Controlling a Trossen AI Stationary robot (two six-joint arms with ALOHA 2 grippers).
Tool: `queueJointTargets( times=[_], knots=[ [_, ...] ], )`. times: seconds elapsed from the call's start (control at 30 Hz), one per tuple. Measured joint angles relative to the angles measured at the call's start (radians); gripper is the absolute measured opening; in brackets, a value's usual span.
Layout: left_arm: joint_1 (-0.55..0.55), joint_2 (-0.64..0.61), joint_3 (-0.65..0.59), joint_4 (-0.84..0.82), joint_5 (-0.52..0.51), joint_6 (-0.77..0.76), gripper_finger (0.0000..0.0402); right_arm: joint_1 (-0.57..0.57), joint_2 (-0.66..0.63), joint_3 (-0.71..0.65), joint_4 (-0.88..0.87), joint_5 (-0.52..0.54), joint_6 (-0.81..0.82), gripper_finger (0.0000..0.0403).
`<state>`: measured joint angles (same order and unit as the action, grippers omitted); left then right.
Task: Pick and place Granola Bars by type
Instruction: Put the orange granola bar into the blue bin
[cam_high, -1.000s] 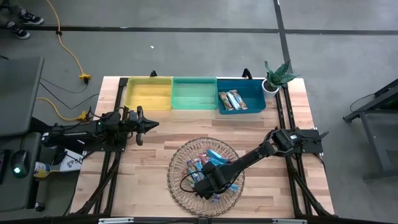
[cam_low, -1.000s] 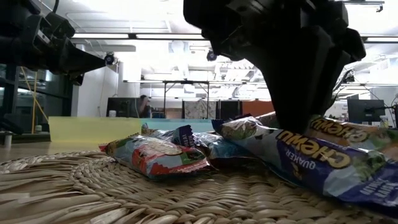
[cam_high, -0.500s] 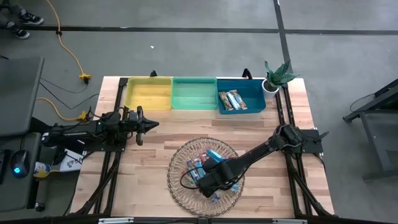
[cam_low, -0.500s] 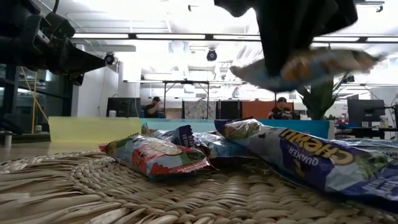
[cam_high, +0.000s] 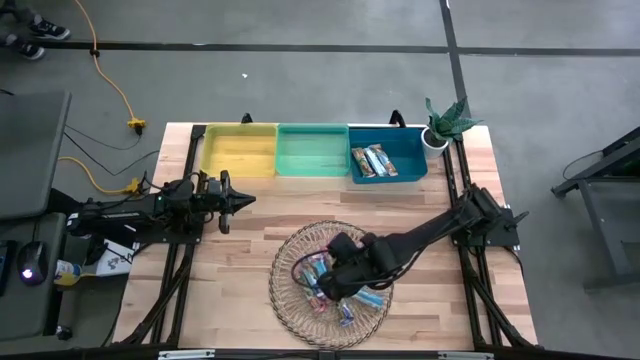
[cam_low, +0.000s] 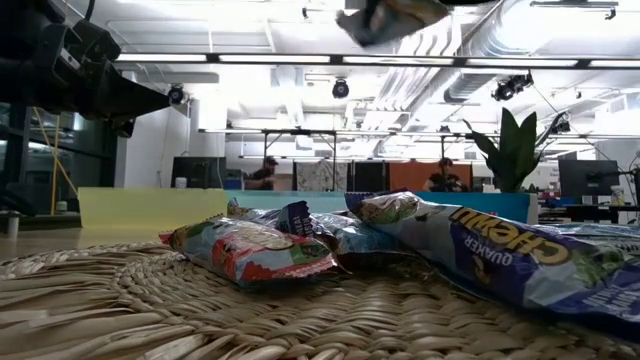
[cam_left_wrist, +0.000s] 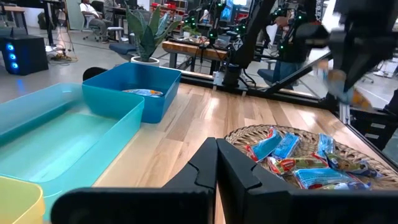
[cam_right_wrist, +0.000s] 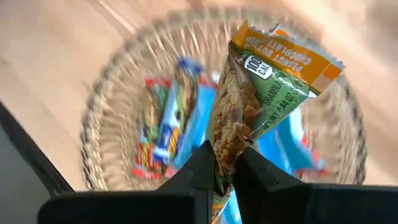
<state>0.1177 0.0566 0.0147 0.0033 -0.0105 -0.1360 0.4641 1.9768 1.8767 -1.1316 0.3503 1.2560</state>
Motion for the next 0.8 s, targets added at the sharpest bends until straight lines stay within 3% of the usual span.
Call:
queueJointTargets(
  times=[0.4,0.8],
  knots=[
    [0.000,0.000,0.000,0.000,0.000,0.000,0.0000,-0.016,-0.082,0.000,0.264,0.279,-0.510,0.0025],
    [0.000,0.000,0.000,0.000,0.000,0.000,0.0000,-0.077,-0.217,0.000,0.470,0.351,-0.795,0.0026]
  ],
)
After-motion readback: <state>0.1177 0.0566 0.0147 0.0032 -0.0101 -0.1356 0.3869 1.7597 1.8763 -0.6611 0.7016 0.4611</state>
